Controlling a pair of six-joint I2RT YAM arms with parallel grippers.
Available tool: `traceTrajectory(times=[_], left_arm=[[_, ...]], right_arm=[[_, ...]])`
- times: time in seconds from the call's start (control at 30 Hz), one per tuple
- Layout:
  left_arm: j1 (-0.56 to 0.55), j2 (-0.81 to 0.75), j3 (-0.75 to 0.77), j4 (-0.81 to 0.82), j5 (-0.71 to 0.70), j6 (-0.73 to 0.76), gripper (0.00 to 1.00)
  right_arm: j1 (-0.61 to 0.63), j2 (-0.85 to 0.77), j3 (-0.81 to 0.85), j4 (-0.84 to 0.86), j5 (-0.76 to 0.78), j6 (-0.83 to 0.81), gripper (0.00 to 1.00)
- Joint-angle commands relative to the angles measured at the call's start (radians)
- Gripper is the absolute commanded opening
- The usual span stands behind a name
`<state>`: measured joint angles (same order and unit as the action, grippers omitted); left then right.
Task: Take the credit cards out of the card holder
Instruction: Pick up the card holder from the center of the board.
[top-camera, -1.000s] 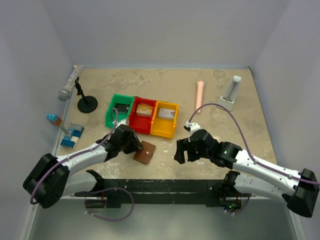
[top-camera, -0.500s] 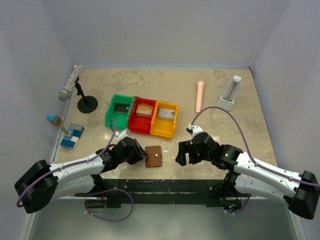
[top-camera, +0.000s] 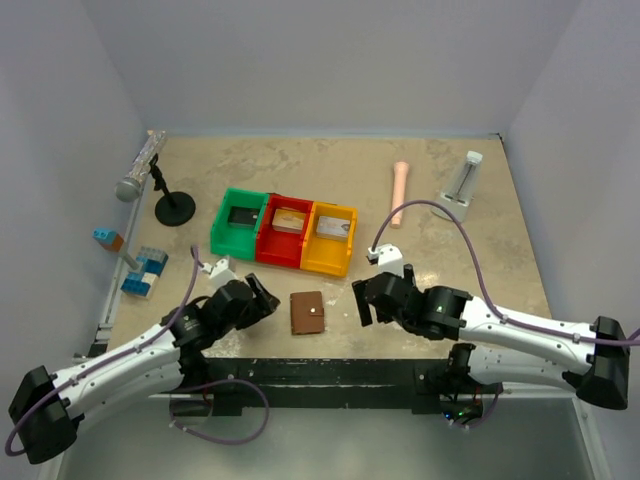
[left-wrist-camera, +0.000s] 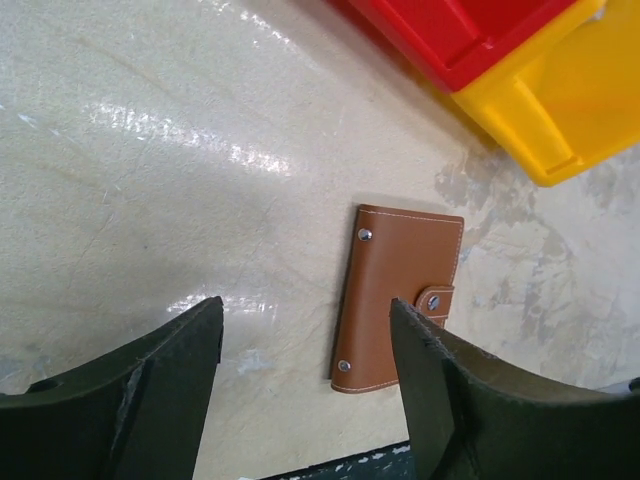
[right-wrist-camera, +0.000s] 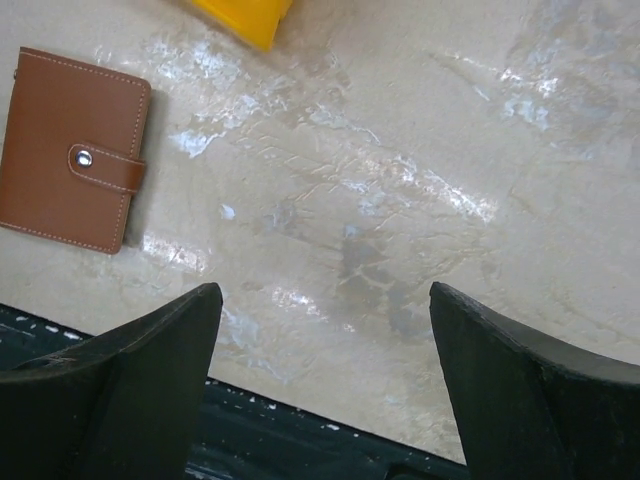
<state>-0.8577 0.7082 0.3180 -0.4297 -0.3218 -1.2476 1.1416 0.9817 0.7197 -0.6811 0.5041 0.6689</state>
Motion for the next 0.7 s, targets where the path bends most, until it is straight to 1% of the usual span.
traceTrajectory(times=[0.0,0.07,0.13,0.17,0.23,0.27,0.33,0.4,0.47,0.53,0.6,0.67], left_arm=[[0.005,-0.140,-0.049,0.034,-0.010,0.048,0.83],[0.005,-0.212,-0.086,0.090,0.047,0.115,1.00],[0.005,-0.252,-0.102,0.137,0.085,0.171,1.00],[0.005,-0.248,-0.097,0.134,0.095,0.181,1.00],[0.005,-0.195,-0.073,0.112,0.112,0.198,1.00],[0.005,-0.155,-0.062,0.114,0.133,0.201,0.97],[0.002,-0.060,-0.059,0.184,0.191,0.208,0.85],[-0.003,0.040,-0.054,0.238,0.219,0.186,0.76],[-0.009,0.097,-0.050,0.255,0.217,0.159,0.69],[-0.010,0.131,-0.048,0.275,0.214,0.151,0.65],[-0.010,0.152,-0.046,0.279,0.204,0.145,0.63],[-0.010,0.165,-0.039,0.276,0.191,0.145,0.61]], right_arm=[[0.049,-0.044,-0.003,0.059,0.142,0.020,0.91],[0.047,-0.075,-0.072,0.197,0.078,0.005,0.97],[0.043,-0.086,-0.118,0.309,0.026,0.041,0.99],[0.023,-0.089,-0.114,0.340,-0.098,0.012,0.99],[0.015,-0.074,-0.082,0.359,-0.209,-0.029,0.98],[0.015,-0.055,-0.068,0.370,-0.235,-0.034,0.96],[0.015,-0.017,-0.071,0.420,-0.266,-0.034,0.89],[0.006,0.020,-0.074,0.436,-0.286,-0.008,0.83],[-0.008,0.051,-0.094,0.481,-0.337,0.017,0.82],[-0.032,0.078,-0.126,0.546,-0.393,0.052,0.82],[-0.063,0.109,-0.170,0.612,-0.468,0.092,0.82],[-0.080,0.133,-0.195,0.676,-0.501,0.119,0.81]])
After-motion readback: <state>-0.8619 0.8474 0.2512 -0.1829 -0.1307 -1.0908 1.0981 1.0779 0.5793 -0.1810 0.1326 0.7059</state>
